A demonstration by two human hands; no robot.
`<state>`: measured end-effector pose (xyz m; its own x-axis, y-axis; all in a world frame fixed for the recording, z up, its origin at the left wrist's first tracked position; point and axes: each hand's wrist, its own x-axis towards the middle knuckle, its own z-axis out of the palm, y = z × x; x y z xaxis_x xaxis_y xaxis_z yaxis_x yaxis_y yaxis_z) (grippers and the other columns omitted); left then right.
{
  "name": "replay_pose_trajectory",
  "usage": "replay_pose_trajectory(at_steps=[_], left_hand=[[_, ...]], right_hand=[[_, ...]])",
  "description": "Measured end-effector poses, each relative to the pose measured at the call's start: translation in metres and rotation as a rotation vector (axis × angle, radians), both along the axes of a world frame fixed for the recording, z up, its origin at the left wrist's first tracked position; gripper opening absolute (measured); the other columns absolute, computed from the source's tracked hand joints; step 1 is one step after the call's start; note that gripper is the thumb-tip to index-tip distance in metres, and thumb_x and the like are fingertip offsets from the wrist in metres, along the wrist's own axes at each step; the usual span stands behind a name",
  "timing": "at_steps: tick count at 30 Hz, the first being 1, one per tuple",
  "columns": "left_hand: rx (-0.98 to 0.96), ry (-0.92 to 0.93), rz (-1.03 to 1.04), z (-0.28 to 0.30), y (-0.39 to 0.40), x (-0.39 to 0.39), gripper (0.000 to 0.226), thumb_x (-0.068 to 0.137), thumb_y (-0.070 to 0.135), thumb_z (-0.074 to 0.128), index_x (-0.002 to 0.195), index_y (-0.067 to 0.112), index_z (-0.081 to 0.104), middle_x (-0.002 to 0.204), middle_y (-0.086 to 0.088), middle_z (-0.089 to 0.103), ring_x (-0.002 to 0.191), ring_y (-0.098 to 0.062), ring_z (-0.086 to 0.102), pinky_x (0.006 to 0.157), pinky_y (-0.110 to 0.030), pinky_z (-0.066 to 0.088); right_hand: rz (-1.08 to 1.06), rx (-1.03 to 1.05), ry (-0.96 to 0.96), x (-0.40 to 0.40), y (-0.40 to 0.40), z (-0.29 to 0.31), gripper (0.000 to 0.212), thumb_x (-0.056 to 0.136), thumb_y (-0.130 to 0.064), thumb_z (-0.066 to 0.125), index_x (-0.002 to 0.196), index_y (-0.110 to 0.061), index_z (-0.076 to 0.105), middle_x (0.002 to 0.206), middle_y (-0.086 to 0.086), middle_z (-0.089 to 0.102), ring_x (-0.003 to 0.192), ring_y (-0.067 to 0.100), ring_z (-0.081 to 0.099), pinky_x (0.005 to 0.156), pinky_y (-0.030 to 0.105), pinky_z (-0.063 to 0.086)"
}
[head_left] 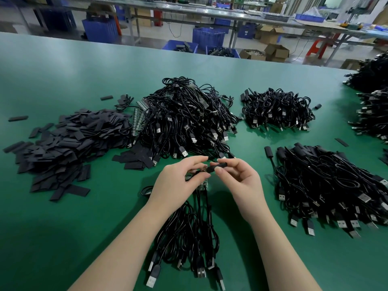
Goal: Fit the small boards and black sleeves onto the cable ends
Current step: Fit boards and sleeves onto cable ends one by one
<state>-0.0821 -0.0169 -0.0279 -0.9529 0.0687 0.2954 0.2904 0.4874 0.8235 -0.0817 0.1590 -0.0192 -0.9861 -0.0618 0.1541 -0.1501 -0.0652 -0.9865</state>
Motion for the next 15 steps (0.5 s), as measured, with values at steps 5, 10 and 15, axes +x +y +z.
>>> replay_pose_trajectory(at_steps=[5,10,15], left_hand=[[-0.019,0.042,0.073,0.0024,-0.0012,0.0006,0.016,0.075,0.048,0.075,0.088,0.038,0.075,0.082,0.028,0.068,0.079,0.004,0.064,0.071,-0.016,0.05],[0.007,0.017,0.05,0.0006,0.0009,0.0,0.02,0.079,0.034,0.078,0.099,0.033,0.076,0.086,0.028,0.07,0.084,0.007,0.064,0.076,-0.009,0.047],[-0.038,0.025,0.013,0.0008,0.0006,-0.0012,0.024,0.087,0.026,0.072,0.11,0.032,0.074,0.097,0.023,0.07,0.094,0.009,0.062,0.084,-0.011,0.048]], right_hand=[[-0.029,-0.044,-0.036,-0.0008,-0.0038,-0.0049,0.019,0.088,-0.007,0.072,0.094,-0.025,0.074,0.09,0.002,0.078,0.085,0.007,0.07,0.079,0.017,0.052],[-0.118,-0.09,-0.091,-0.0029,-0.0062,-0.0072,0.017,0.086,-0.01,0.075,0.09,-0.026,0.076,0.082,0.0,0.076,0.084,0.008,0.069,0.083,0.023,0.054],[-0.127,-0.16,-0.143,-0.0049,-0.0051,-0.0072,0.015,0.087,-0.009,0.073,0.095,-0.02,0.074,0.084,0.004,0.076,0.082,0.012,0.071,0.084,0.026,0.055]])
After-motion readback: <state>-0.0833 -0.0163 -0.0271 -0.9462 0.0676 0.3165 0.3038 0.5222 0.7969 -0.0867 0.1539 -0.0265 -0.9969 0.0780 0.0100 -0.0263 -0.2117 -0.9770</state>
